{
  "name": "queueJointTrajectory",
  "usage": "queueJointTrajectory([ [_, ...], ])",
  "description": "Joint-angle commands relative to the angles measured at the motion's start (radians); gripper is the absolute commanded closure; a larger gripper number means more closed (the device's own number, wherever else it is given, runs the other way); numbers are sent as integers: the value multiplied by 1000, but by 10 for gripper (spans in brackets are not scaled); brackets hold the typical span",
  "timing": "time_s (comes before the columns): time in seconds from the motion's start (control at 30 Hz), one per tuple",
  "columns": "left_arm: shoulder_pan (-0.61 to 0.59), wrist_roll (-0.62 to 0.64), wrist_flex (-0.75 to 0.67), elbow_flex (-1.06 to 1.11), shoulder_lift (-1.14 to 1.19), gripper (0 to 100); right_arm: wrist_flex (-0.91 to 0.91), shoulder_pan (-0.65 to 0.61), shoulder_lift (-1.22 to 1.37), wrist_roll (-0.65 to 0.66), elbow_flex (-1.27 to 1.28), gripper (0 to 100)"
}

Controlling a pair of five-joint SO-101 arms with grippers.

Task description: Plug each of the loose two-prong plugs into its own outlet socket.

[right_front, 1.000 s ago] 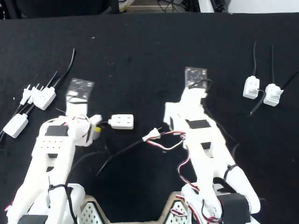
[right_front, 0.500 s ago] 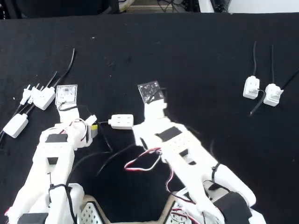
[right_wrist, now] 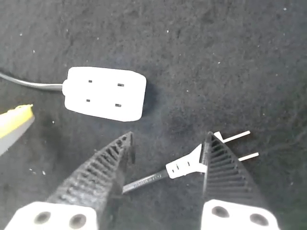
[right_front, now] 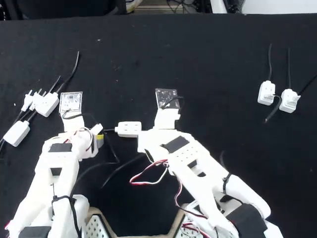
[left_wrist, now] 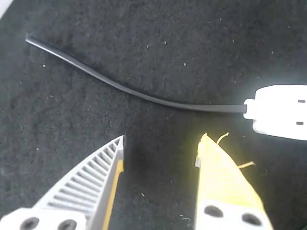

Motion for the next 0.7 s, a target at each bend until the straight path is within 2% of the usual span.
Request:
queueJointTrajectory([
  [0.0,-2,12,-15,-15,-9,758,28,-11,-48,-20,-62,783],
  [0.27,-2,12,-15,-18,-9,758,361,-17,-42,-21,-240,783],
  [0.37,-2,12,-15,-18,-9,758,333,-38,-39,-23,-222,783],
  [0.5,-8,12,-15,-16,-9,758,209,-54,-39,-38,-154,783],
  [0.67,-8,12,-15,-18,-9,758,190,-54,-39,-101,-142,782],
])
